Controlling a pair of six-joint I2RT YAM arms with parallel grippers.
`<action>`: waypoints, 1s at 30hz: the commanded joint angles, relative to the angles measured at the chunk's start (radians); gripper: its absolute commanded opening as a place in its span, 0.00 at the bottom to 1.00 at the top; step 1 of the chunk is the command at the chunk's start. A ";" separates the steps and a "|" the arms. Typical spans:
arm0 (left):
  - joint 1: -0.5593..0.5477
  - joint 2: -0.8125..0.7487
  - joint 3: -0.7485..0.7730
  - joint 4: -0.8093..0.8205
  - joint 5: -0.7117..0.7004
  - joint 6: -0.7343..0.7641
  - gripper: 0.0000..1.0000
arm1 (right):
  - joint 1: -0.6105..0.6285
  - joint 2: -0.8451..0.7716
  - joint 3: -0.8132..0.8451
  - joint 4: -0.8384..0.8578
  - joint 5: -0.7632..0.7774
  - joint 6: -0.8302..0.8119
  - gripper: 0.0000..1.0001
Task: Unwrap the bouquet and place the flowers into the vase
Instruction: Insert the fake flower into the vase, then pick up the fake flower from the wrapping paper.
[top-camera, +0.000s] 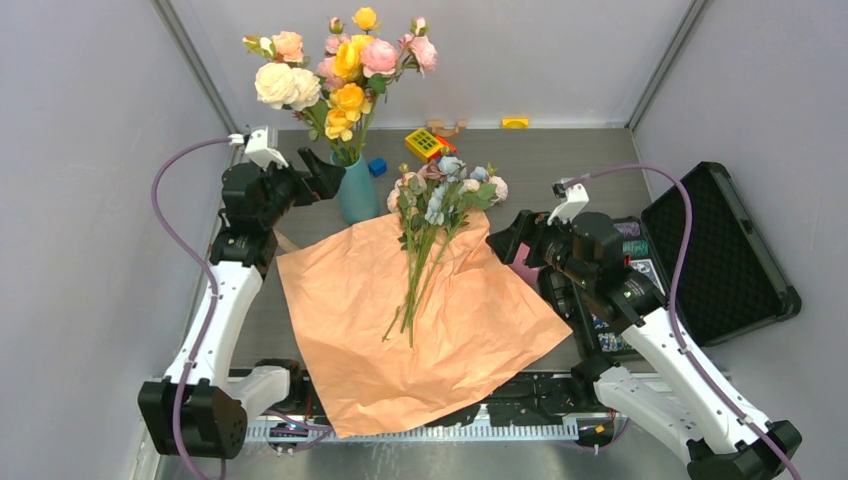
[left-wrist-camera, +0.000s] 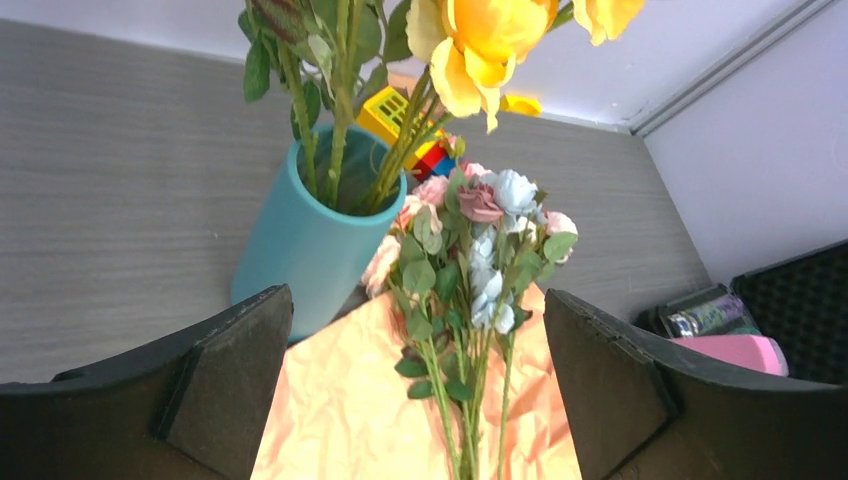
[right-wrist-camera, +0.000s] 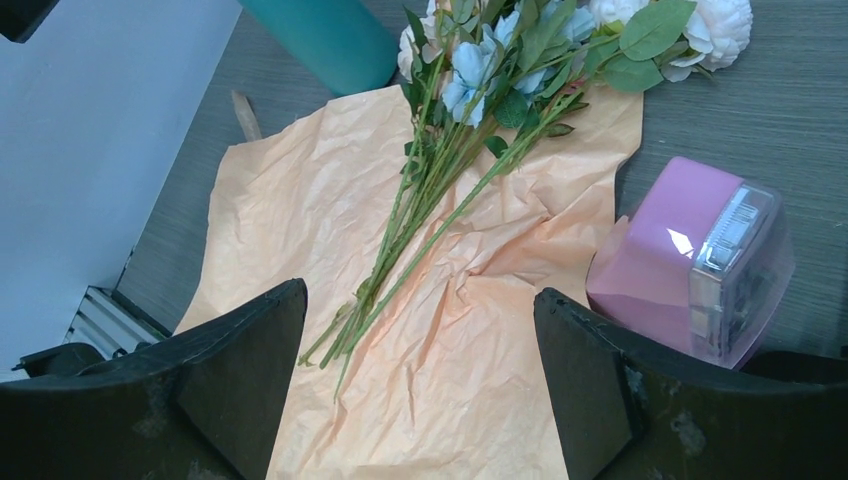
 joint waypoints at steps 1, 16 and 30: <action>-0.003 -0.062 0.095 -0.213 0.053 -0.033 1.00 | -0.004 -0.002 0.063 -0.015 -0.070 0.003 0.88; -0.001 -0.063 0.148 -0.653 0.094 0.191 1.00 | 0.062 0.184 0.018 0.082 -0.044 0.220 0.68; -0.002 -0.071 0.000 -0.604 0.103 0.211 0.98 | 0.284 0.584 0.057 0.243 0.326 0.360 0.56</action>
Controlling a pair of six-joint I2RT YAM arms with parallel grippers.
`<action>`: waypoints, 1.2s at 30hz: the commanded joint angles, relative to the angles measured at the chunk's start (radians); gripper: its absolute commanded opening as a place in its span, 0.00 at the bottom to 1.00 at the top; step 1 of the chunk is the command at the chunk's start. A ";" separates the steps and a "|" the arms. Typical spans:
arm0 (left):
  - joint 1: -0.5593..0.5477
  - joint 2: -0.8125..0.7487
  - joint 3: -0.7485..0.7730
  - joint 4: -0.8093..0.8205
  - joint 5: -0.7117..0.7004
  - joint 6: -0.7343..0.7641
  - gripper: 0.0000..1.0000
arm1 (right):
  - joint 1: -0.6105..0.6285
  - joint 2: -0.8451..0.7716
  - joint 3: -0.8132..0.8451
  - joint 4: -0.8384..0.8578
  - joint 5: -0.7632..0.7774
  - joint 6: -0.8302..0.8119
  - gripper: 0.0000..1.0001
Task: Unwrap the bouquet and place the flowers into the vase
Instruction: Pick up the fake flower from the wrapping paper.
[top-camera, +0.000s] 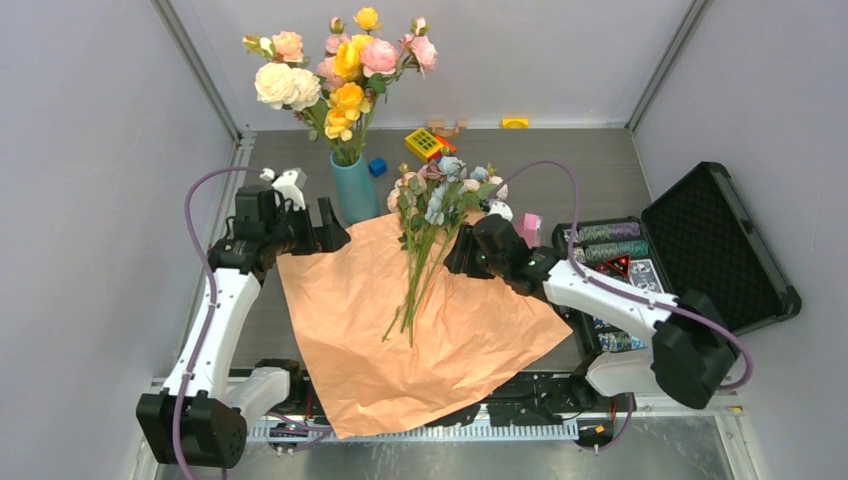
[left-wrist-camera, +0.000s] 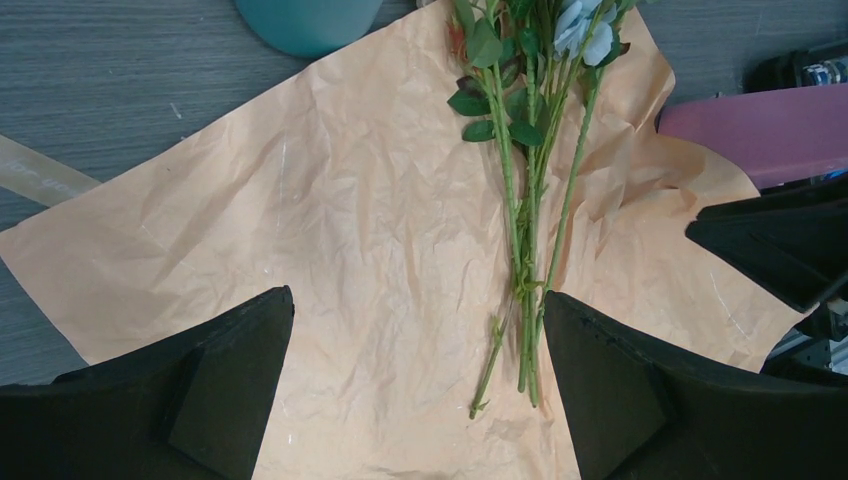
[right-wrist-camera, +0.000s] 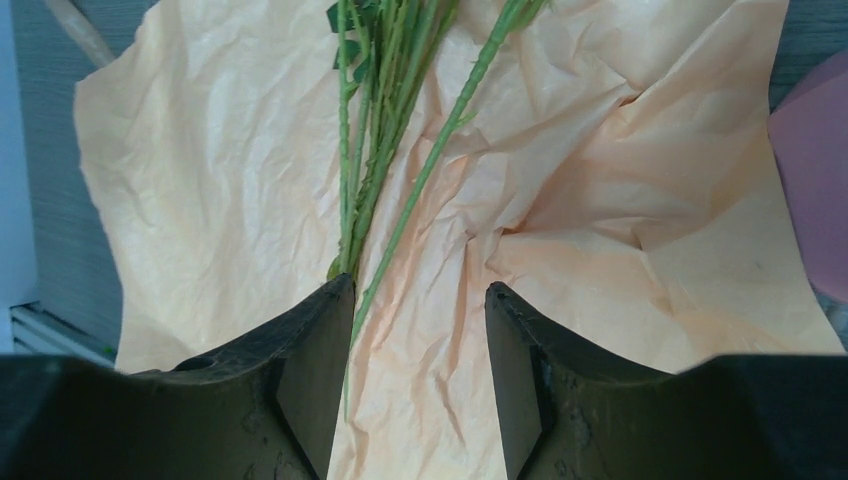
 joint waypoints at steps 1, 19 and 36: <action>-0.001 -0.020 -0.013 0.029 0.026 0.004 0.98 | 0.017 0.099 0.040 0.140 0.127 0.068 0.55; -0.002 -0.012 -0.010 0.013 -0.007 0.013 0.97 | 0.015 0.426 0.156 0.222 0.153 0.104 0.50; -0.002 -0.006 -0.009 0.008 -0.009 0.016 0.96 | 0.007 0.529 0.192 0.292 0.240 0.131 0.38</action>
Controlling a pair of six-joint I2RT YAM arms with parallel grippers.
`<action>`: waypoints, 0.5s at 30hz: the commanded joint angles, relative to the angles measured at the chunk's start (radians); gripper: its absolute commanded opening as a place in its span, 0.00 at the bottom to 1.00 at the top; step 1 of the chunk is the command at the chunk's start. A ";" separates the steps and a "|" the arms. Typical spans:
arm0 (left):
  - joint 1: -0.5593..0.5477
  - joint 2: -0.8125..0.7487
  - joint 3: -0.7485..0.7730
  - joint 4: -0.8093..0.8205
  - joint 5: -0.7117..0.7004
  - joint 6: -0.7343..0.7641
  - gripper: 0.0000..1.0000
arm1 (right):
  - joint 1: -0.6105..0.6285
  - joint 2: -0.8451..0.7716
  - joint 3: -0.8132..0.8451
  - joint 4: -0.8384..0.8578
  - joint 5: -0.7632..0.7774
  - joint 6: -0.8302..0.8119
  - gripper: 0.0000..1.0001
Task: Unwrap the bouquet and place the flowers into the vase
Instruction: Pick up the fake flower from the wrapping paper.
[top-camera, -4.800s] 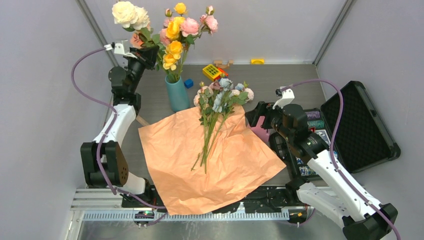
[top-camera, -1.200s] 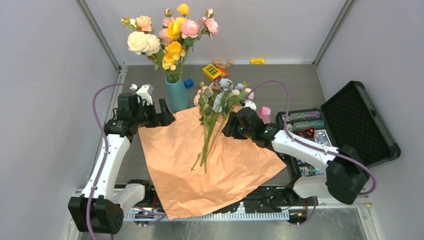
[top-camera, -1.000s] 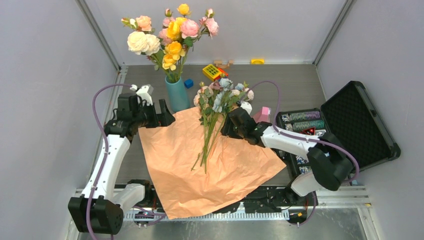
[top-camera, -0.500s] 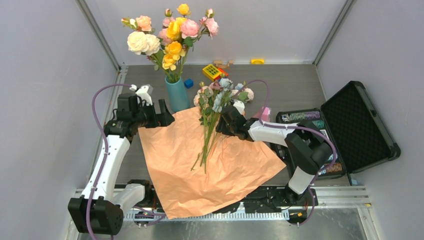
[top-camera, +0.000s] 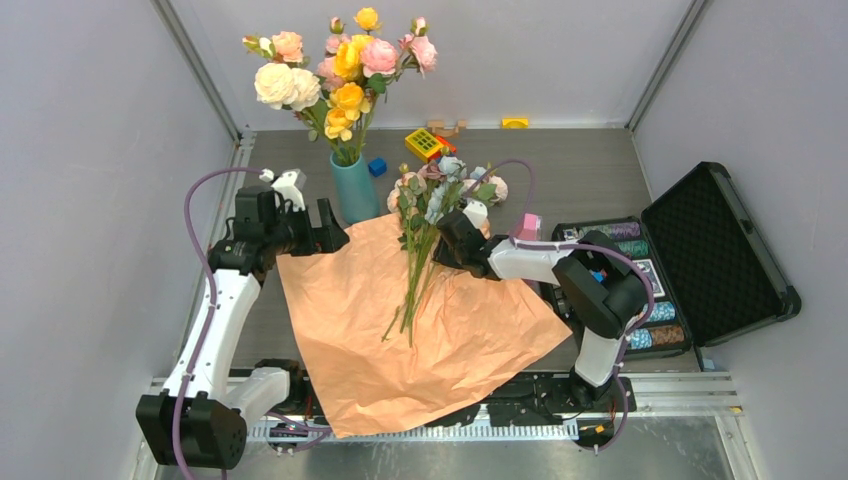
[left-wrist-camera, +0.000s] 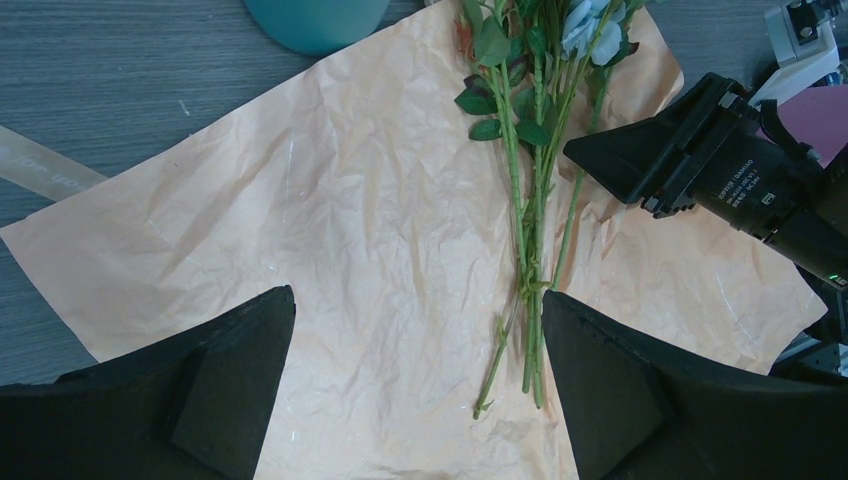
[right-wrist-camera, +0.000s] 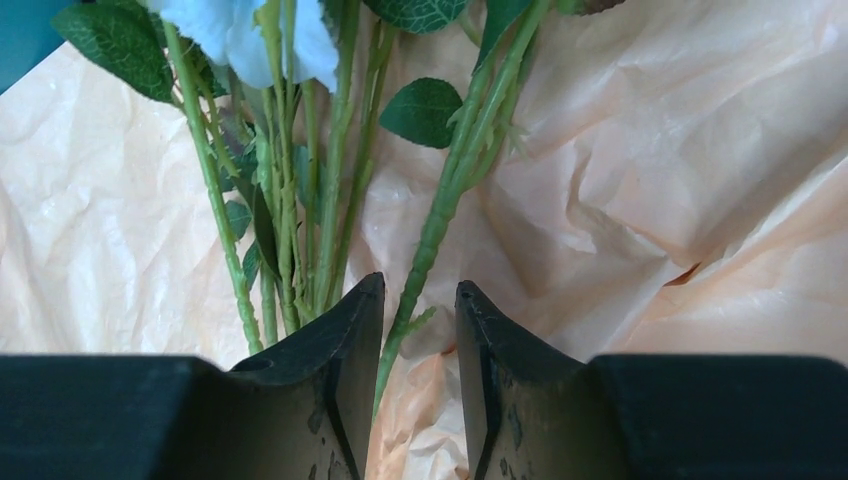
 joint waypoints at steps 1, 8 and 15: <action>-0.002 -0.001 0.002 0.008 0.004 0.013 0.96 | -0.002 0.020 0.039 0.058 0.083 0.030 0.37; -0.002 0.002 0.002 0.005 0.001 0.016 0.96 | -0.005 0.050 0.043 0.084 0.120 0.036 0.36; -0.001 0.003 0.002 0.003 -0.005 0.017 0.96 | -0.015 0.064 0.050 0.102 0.131 0.031 0.24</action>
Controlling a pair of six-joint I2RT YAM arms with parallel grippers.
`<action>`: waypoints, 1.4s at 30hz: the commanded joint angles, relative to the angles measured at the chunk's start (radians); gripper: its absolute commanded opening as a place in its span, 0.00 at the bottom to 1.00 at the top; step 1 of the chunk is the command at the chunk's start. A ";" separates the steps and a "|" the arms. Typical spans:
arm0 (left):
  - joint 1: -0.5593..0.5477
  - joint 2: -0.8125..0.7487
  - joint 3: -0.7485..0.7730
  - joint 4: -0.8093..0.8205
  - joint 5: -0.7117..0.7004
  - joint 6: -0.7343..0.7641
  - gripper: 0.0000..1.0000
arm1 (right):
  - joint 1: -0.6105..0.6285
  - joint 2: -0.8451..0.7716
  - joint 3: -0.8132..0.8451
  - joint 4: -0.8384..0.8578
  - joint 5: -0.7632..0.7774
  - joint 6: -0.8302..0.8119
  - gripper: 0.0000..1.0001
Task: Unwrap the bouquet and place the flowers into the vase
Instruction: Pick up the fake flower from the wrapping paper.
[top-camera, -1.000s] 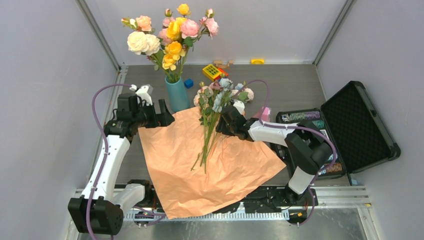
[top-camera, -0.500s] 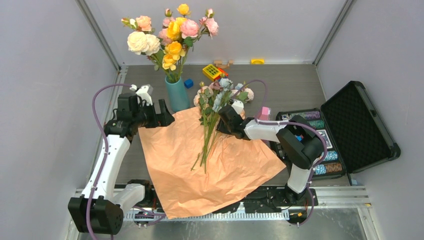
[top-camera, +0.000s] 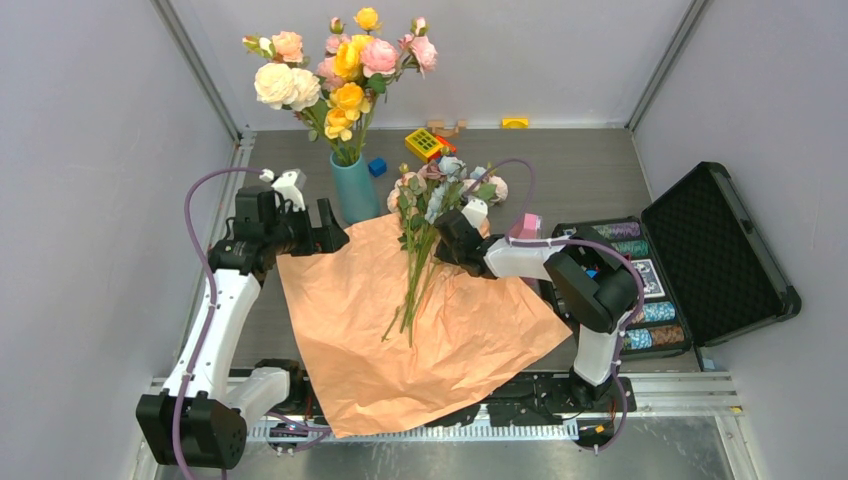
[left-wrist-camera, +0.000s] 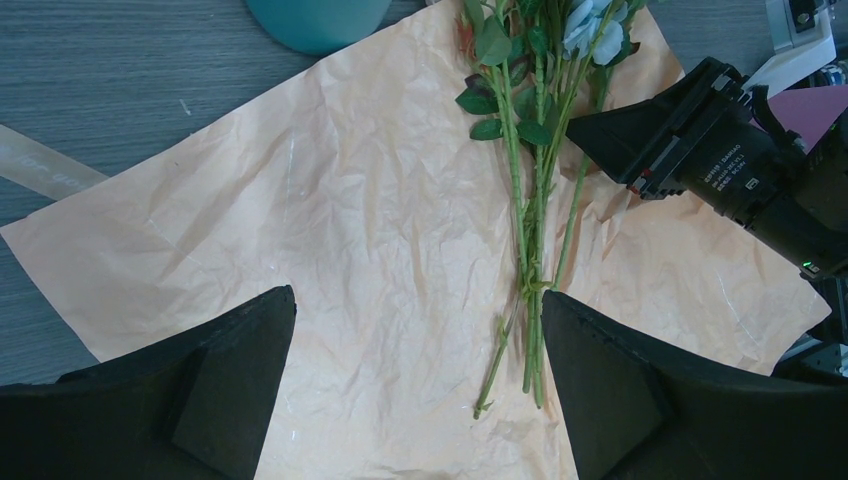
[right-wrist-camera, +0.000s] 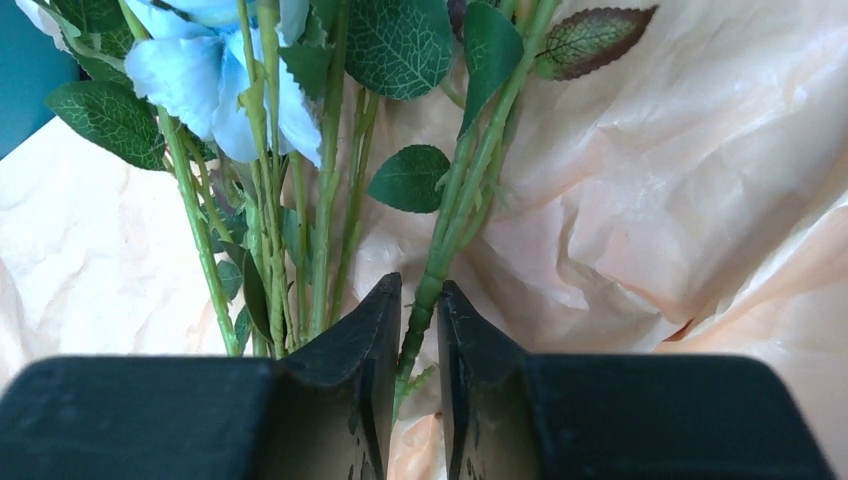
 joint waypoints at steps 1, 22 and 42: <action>-0.002 0.000 0.002 0.004 -0.004 0.016 0.96 | -0.010 0.008 0.031 0.047 0.054 0.014 0.23; -0.002 -0.017 -0.001 0.007 -0.003 0.014 0.96 | -0.069 -0.130 -0.050 -0.012 0.183 0.036 0.00; -0.001 -0.045 -0.012 0.032 0.036 0.014 0.96 | -0.157 -0.261 -0.065 0.009 0.191 -0.130 0.00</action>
